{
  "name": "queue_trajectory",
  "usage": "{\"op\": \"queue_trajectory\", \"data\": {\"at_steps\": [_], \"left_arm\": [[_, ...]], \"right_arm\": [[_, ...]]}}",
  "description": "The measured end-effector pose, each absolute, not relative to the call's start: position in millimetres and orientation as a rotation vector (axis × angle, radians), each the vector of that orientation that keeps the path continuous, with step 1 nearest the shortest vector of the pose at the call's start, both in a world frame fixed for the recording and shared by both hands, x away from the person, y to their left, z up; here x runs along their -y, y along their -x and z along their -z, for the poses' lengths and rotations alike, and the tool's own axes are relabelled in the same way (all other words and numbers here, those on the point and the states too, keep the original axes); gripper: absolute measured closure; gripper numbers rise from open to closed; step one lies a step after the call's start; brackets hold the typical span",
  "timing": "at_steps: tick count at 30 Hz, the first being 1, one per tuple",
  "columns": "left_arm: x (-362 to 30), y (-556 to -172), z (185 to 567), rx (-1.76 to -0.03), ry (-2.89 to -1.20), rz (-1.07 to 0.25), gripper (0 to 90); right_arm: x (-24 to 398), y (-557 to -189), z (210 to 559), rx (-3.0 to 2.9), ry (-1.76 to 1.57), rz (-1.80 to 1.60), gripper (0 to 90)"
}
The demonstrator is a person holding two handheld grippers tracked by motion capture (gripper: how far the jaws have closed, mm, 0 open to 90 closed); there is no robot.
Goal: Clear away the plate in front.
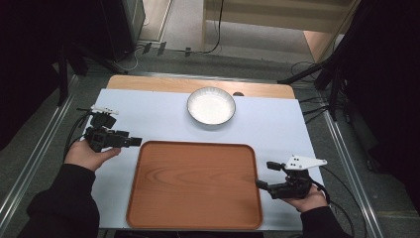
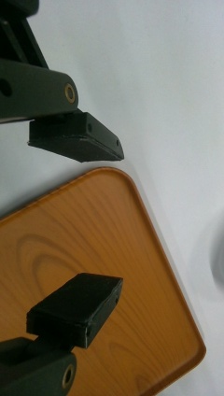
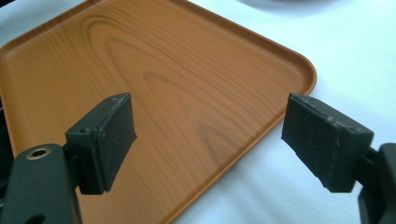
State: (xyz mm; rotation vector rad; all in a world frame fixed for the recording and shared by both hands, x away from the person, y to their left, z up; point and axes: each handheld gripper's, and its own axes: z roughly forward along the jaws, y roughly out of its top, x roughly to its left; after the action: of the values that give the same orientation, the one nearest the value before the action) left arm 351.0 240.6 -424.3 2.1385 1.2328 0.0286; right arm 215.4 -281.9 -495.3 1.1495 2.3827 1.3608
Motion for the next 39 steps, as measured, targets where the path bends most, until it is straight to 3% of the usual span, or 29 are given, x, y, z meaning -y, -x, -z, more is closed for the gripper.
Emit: {"op": "queue_trajectory", "data": {"at_steps": [24,39], "left_arm": [[-192.5,-399.3,416.9,-1.203,-2.157,-0.031,32.9],[-170.0,-444.0,428.6,-1.283,-2.166,-0.049,33.0]], "right_arm": [[281.5,-215.6,494.6,-2.379,-1.139,-1.377,17.9],[280.6,-215.8,494.2,-2.387,-1.129,-1.378,17.9]]}}
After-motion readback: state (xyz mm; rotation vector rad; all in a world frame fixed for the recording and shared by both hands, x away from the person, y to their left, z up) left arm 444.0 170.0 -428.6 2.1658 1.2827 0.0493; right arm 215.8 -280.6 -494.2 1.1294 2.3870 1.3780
